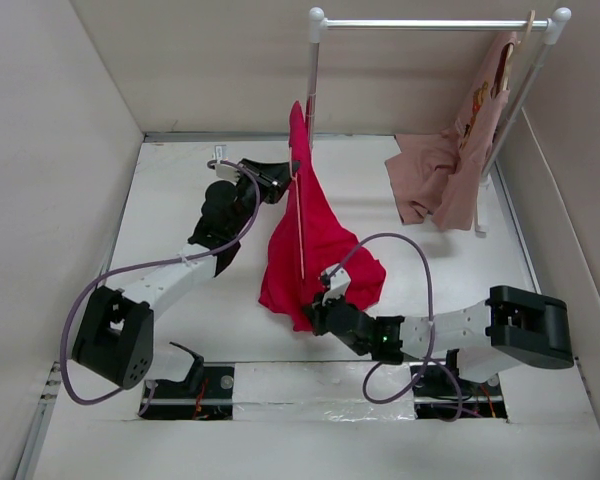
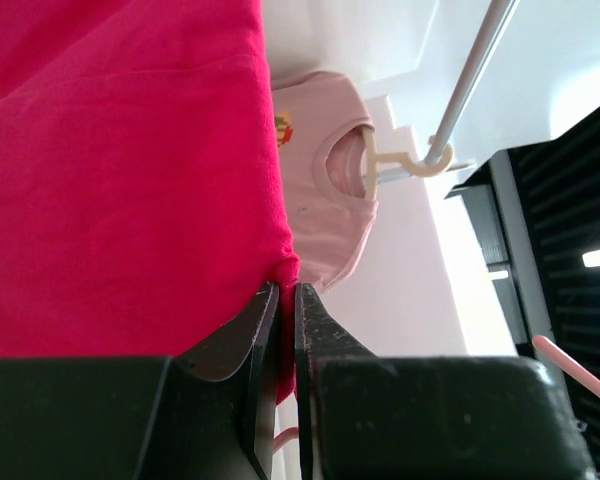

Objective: Place the t-shirt on the hanger

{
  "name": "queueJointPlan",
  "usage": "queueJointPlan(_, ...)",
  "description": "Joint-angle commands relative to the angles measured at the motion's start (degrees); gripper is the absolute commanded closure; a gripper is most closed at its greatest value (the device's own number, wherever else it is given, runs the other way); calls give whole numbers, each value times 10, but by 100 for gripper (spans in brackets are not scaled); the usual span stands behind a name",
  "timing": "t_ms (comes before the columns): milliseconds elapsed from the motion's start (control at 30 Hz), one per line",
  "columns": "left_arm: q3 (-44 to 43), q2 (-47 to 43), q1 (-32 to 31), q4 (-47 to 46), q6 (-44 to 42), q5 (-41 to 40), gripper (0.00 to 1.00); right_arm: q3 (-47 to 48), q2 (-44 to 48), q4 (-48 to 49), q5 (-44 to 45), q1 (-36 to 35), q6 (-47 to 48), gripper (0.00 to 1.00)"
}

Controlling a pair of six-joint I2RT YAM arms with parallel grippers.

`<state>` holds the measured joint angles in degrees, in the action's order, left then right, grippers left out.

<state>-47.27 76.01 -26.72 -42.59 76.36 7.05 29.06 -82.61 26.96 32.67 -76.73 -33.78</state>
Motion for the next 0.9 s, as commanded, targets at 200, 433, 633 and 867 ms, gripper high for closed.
queueJointPlan(200, 0, 21, 9, -255, 24, -95, 100, -29, 43, -44, -87, -54, 9, 100)
queueJointPlan(433, 12, 20, -13, -249, -46, -96, 100, 8, 92, -135, -65, -67, 6, 100)
queueJointPlan(633, 84, -8, -13, -227, -71, -77, 100, 107, 224, -265, -20, -67, 71, 100)
queueJointPlan(867, 132, -30, -13, -224, -52, -42, 100, 157, 224, -277, 1, -59, 121, 100)
